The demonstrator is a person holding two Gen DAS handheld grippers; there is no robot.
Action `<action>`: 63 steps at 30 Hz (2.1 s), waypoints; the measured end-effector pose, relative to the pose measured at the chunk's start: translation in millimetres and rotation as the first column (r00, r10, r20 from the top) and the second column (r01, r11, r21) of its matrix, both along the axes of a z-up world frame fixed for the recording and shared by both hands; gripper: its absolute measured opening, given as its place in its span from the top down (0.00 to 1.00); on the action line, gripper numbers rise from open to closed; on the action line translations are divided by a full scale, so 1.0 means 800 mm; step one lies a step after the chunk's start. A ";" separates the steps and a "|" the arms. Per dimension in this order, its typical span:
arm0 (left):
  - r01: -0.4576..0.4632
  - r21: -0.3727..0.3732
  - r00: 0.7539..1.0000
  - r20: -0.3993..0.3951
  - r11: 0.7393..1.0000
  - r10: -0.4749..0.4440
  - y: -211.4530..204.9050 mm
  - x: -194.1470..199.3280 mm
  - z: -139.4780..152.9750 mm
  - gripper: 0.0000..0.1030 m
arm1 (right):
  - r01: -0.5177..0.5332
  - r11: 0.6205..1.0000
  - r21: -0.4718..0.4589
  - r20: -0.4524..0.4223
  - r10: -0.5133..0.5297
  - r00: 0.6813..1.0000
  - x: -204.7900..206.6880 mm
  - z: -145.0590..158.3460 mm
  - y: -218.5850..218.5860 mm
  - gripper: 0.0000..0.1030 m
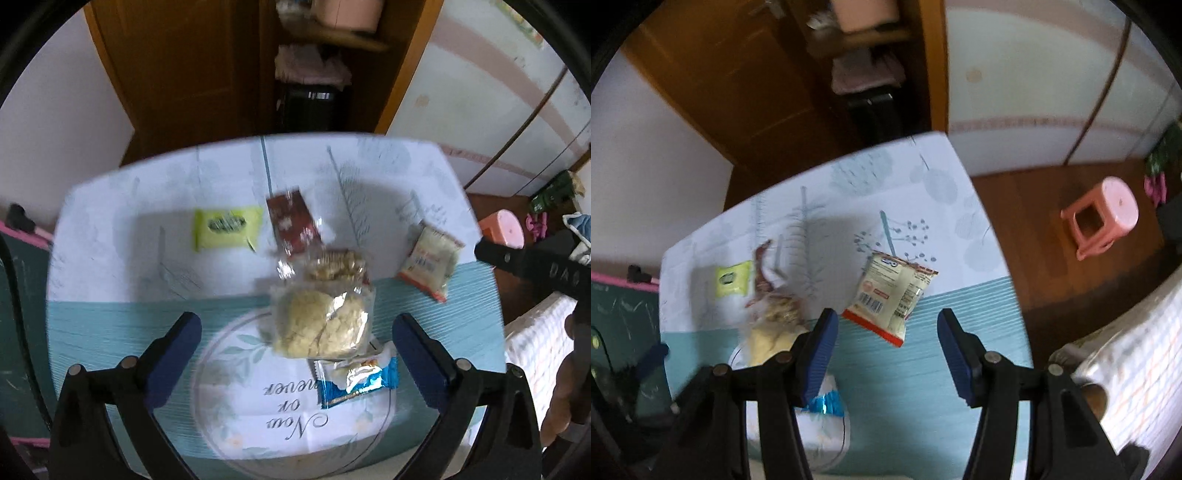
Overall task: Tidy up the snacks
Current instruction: 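Move both tools back over the remaining snacks on the table, then grasp the puffed snack bag with the left tool while the right tool grasps the LIPO bag, then carry the puffed snack bag and LIPO bag over the tray with both tools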
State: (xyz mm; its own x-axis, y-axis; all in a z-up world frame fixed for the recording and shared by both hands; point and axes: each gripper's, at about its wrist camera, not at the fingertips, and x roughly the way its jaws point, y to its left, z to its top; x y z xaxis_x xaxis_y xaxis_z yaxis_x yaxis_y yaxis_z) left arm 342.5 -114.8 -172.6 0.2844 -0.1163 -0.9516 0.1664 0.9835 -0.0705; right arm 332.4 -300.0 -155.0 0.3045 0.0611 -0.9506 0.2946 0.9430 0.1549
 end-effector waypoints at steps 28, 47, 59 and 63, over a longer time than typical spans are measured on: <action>-0.054 -0.008 0.989 -0.135 0.998 0.053 -0.010 0.014 -0.101 0.34 | -0.059 0.991 -0.123 -0.075 0.050 0.996 0.037 -0.093 0.038 0.52; -0.045 -0.028 0.999 0.010 0.999 0.045 0.031 -0.047 0.023 0.38 | -0.104 0.994 -0.028 0.074 0.106 0.992 -0.062 -0.006 0.046 0.54; 0.192 0.018 0.951 0.242 0.981 -0.191 0.068 -0.238 0.184 0.38 | -0.270 0.961 -0.051 0.326 0.272 0.905 -0.240 0.130 0.115 0.53; 0.226 0.001 0.940 0.264 0.974 -0.218 0.086 -0.299 0.195 0.38 | -0.282 0.959 -0.038 0.349 0.278 0.895 -0.296 0.137 0.129 0.53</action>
